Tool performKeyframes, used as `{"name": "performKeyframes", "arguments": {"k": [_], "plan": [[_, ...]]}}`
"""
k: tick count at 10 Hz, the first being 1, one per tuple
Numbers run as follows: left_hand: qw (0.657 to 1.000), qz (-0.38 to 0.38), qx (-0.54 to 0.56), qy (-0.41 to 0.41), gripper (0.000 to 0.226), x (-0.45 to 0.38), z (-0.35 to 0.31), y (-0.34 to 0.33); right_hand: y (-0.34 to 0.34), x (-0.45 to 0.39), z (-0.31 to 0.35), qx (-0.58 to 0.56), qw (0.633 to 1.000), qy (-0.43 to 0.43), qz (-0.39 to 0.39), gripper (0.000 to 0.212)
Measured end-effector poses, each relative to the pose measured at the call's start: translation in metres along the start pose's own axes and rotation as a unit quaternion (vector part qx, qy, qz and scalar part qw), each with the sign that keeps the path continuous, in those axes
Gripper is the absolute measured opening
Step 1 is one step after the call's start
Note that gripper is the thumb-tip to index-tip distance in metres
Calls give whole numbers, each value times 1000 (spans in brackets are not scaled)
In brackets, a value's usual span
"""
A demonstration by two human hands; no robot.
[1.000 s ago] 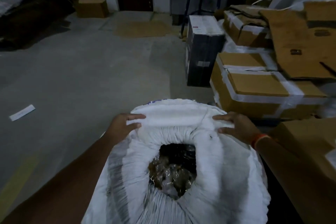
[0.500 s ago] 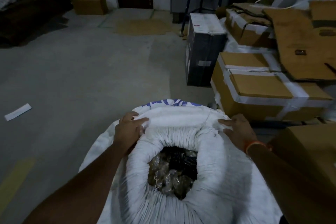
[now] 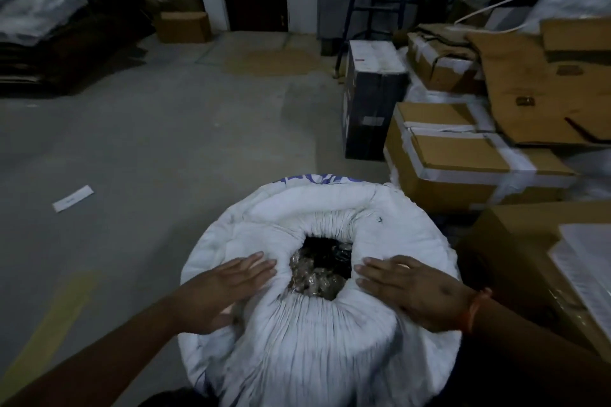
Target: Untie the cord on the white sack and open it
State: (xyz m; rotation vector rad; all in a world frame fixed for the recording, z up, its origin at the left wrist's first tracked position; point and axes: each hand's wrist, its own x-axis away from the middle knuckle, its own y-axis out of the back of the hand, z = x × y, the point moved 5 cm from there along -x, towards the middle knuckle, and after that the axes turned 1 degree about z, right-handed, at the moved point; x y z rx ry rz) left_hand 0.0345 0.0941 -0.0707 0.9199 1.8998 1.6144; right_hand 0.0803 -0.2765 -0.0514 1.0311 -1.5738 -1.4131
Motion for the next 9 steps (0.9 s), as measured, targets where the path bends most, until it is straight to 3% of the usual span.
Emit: {"name": "performKeyframes", "arguments": {"k": [1, 3, 4, 5, 6, 8, 9], "plan": [[996, 55, -64, 22, 107, -13, 9, -25, -15, -5, -16, 43, 999, -13, 22, 55], [993, 77, -85, 32, 114, -1, 32, -82, -30, 17, -30, 44, 998, -27, 36, 48], [989, 90, -107, 40, 126, 9, 35, -75, -33, 25, -28, 38, 998, -52, 21, 50], [990, 103, -74, 58, 114, 16, 34, -69, -25, 24, -19, -6, 997, -81, 13, 64], [987, 115, -10, 113, 103, 17, 22, -52, -11, 19, -7, -39, 992, -116, 26, 65], [981, 7, -5, 194, 76, 5, -15, 8, 28, 18, 28, -108, 977, -182, 3, 69], [984, -32, 13, 177, 69, -2, -42, 27, 47, 21, 46, -114, 971, -210, -6, 68]]}}
